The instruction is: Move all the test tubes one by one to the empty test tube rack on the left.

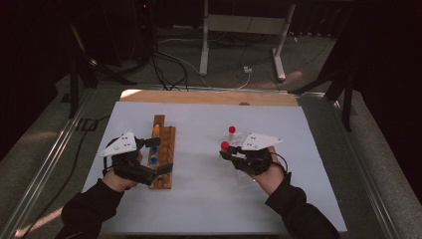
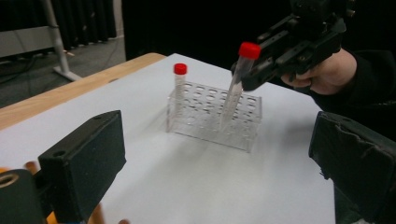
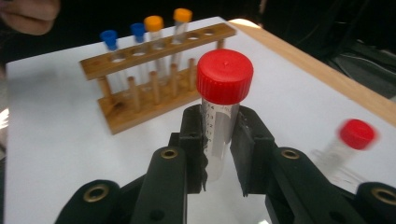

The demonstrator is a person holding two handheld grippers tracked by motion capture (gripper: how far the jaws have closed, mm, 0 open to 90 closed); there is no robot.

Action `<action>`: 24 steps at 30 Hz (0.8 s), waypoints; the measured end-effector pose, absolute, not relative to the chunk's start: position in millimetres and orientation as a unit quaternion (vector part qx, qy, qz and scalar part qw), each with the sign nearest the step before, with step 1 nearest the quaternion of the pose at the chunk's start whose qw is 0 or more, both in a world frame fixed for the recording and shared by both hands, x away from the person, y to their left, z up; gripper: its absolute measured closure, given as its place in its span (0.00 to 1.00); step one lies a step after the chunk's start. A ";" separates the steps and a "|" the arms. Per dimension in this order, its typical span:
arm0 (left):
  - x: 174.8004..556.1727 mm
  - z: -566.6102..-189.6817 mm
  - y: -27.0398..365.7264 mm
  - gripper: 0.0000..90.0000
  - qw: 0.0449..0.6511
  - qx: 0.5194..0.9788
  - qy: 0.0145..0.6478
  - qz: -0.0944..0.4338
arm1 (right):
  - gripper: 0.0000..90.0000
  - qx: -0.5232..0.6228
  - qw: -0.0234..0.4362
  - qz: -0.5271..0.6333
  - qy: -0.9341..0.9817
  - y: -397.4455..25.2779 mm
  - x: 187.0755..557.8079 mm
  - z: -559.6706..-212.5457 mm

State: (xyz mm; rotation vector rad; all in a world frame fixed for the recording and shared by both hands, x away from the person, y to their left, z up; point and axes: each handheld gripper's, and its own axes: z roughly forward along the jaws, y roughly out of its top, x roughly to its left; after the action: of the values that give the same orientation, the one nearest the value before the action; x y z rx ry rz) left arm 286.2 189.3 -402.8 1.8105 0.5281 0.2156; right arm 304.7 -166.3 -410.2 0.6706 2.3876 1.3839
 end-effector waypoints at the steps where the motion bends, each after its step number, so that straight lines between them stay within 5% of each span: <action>1: 286.1 -402.9 186.8 0.05 0.583 0.776 0.223 0.091 | 0.83 0.229 0.147 0.482 0.833 -163.2 303.3 -411.2; 15: 283.0 -411.3 153.7 0.19 0.582 0.788 0.191 0.057 | 0.84 0.188 0.107 0.475 0.853 -129.1 288.0 -424.8; 24: 282.2 -414.3 138.9 0.41 0.575 0.798 0.174 0.054 | 0.83 0.176 0.096 0.475 0.857 -119.2 283.7 -427.0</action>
State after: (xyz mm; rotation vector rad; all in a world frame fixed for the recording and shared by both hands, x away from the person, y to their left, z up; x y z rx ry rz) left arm 282.2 138.9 -414.3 1.8682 0.4084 0.1276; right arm 283.7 -119.2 -427.0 0.5212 2.5386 1.4088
